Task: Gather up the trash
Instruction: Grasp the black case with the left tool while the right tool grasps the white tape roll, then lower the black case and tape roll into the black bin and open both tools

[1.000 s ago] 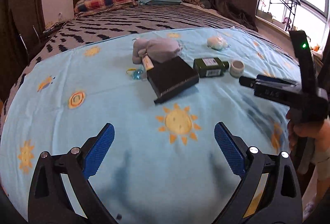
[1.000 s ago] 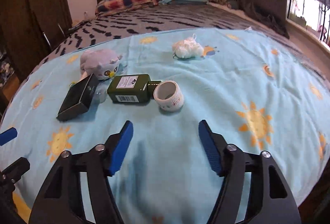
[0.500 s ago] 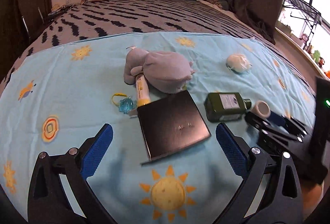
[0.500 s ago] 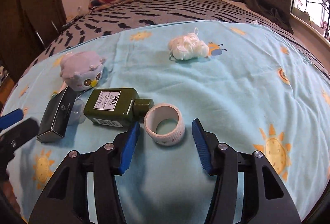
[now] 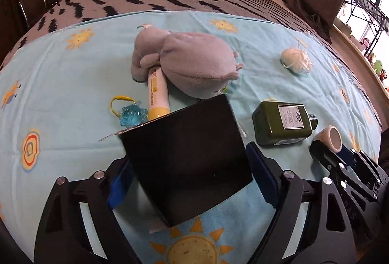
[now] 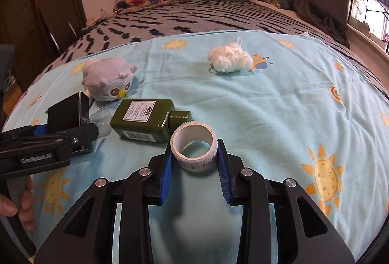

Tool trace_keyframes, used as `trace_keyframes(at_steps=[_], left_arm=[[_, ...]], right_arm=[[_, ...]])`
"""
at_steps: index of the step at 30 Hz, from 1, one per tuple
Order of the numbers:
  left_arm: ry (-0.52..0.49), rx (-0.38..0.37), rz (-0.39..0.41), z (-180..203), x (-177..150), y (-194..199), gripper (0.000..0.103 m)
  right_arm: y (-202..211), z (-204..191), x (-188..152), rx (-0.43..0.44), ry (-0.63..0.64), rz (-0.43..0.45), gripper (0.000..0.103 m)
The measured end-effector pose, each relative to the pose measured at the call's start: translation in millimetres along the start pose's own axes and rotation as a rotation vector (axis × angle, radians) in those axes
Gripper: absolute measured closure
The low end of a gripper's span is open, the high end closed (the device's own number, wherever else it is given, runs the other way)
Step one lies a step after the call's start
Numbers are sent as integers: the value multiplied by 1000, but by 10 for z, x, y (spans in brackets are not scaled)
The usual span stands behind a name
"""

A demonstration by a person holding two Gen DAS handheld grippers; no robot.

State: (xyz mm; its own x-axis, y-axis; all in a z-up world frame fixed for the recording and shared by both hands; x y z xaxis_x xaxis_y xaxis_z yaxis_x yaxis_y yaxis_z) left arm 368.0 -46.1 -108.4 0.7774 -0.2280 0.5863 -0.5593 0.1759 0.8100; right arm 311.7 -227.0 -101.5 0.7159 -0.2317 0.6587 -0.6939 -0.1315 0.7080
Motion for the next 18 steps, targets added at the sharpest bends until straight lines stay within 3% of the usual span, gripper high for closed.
trace_keyframes(at_steps=[9, 14, 18], left_arm=[[-16, -27, 36, -48, -132, 164, 29], [-99, 4, 91, -10, -343, 486, 29], [-107, -4, 117, -13, -587, 742, 29]], right_arm=[[261, -27, -169, 35, 21, 21, 69], [527, -62, -336, 67, 32, 54, 69], [726, -76, -499, 91, 24, 71, 69]])
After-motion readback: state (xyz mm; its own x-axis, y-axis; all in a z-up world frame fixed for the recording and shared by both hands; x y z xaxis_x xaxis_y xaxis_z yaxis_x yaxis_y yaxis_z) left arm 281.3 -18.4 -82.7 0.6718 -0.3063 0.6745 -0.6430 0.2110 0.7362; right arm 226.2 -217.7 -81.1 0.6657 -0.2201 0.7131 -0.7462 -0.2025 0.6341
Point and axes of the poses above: each gripper's, at about its wrist camera, not at the fingertips, and y roughly against the way its jaws point, z to its right, x to its top, the point moved 1 cm from there along -y, roughly the way its jaws point, and after that the axes turned 14 degrees about -y, right-handed, at the moved point
